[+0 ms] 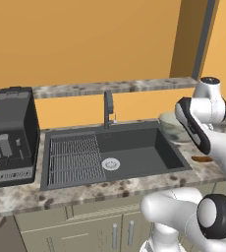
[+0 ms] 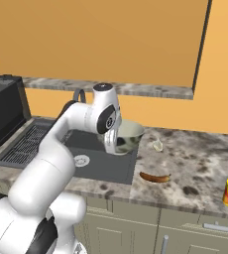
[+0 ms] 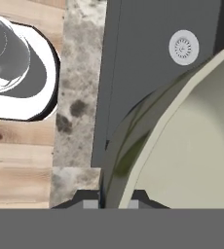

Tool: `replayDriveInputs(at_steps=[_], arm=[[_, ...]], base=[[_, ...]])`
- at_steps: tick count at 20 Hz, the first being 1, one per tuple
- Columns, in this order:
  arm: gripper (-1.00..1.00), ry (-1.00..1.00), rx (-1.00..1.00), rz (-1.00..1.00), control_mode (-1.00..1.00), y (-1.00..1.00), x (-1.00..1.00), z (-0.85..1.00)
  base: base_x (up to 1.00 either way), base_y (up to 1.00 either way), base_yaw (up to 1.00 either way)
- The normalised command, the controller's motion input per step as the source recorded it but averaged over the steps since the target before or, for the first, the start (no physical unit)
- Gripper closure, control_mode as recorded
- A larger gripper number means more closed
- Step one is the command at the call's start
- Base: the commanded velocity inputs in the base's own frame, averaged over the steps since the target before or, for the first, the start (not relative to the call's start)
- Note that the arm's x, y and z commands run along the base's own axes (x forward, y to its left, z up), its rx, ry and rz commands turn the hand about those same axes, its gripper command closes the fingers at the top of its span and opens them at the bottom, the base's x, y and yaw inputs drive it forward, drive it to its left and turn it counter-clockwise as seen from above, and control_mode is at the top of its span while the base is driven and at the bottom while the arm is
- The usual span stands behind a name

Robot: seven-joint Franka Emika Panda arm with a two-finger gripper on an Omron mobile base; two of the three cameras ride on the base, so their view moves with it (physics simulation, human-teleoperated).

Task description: Remove the garlic and banana from the sink. Then move the bowl and cup from the counter to the sink for washing.

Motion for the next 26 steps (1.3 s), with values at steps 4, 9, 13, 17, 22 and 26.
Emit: replayDriveInputs(at_steps=[4, 9, 13, 17, 22, 26], arm=[[1.0, 0.03, 0.04, 0.07, -1.0, 0.19, 0.0, -0.06], [1.0, 0.02, 0.06, 0.07, -1.0, 0.16, 0.0, -0.1], [1.0, 0.0, 0.04, 0.08, -1.0, 0.16, 0.0, -0.11], [1.0, 0.0, 0.01, 0.1, -1.0, 0.16, 0.0, -0.12], [1.0, 0.0, 0.0, 0.1, -1.0, 0.17, 0.0, -0.14], [1.0, 0.0, 0.0, 0.09, -1.0, 0.19, 0.0, -0.16]], base=[[0.0, 0.0, 0.0], [0.0, 0.0, 0.0], [0.0, 0.0, 0.0], [0.0, 0.0, 0.0], [0.0, 0.0, 0.0], [0.0, 0.0, 0.0]])
